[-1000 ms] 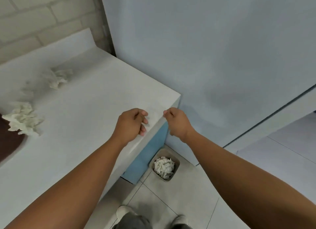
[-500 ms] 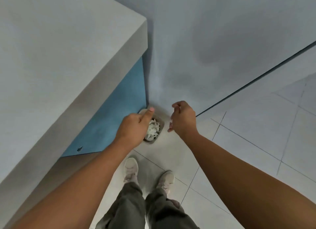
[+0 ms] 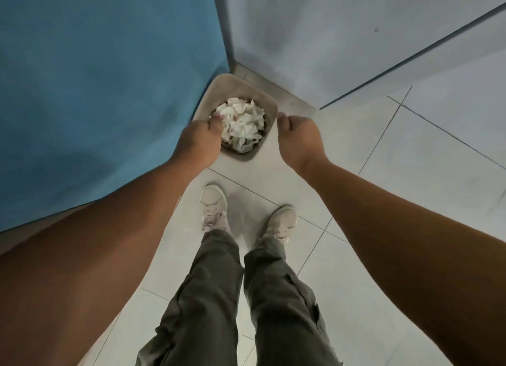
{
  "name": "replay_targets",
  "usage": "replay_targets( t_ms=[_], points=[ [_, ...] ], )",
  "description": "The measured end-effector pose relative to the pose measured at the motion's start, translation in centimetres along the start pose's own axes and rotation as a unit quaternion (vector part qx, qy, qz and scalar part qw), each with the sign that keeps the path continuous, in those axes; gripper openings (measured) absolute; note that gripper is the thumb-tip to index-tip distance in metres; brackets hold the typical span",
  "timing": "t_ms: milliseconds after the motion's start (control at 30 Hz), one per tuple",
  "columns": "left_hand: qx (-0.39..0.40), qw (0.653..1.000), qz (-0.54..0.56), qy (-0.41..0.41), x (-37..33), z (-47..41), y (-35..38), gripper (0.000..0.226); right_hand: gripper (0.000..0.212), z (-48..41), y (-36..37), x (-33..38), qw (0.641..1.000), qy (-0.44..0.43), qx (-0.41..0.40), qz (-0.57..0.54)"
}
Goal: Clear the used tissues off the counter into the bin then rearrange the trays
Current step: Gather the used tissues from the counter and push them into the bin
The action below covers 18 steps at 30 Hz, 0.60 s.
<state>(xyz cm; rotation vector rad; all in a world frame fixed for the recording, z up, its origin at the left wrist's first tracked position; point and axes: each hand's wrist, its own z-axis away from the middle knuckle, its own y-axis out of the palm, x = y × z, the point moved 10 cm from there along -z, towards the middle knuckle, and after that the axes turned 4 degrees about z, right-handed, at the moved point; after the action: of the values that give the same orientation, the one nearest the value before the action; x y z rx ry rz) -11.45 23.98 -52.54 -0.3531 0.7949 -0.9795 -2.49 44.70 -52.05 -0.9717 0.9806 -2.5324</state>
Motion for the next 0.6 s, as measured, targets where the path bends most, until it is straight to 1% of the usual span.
replay_targets(
  t_ms=[67,133,167,233,300,367,433,500,600],
  points=[
    [0.021,0.999,0.013,-0.023,1.2,-2.2,1.7,0.062,0.050,-0.6,1.7,-1.2,1.000,0.004,0.014,0.000],
    [0.037,0.996,0.049,-0.061,2.3,-4.3,3.3,0.061,0.046,-1.3,3.7,-2.6,0.999,0.021,0.038,-0.022],
    [0.052,0.990,0.089,-0.093,3.0,-5.1,4.2,0.059,0.041,-1.6,4.8,-3.3,0.996,0.035,0.058,-0.050],
    [0.093,0.966,0.181,-0.161,4.4,-6.3,6.5,0.052,0.027,-2.2,7.0,-4.7,0.988,0.058,0.100,-0.104],
    [0.108,0.953,0.225,-0.172,5.3,-7.9,8.1,0.050,0.020,-2.5,8.4,-5.6,0.982,0.069,0.134,-0.114],
    [0.079,0.957,0.231,-0.155,6.9,-10.8,9.1,0.064,0.025,-2.6,9.0,-6.1,0.980,0.077,0.149,-0.107],
    [0.035,0.964,0.222,-0.144,8.4,-13.3,9.5,0.070,0.026,-2.9,9.2,-5.7,0.982,0.064,0.151,-0.091],
    [0.011,0.966,0.215,-0.146,7.4,-12.3,8.3,0.067,0.026,-3.3,9.1,-4.3,0.987,0.032,0.146,-0.065],
    [0.008,0.960,0.237,-0.151,5.1,-9.9,6.6,0.059,0.028,-4.5,9.5,-1.9,0.989,0.000,0.137,-0.050]
  ],
)
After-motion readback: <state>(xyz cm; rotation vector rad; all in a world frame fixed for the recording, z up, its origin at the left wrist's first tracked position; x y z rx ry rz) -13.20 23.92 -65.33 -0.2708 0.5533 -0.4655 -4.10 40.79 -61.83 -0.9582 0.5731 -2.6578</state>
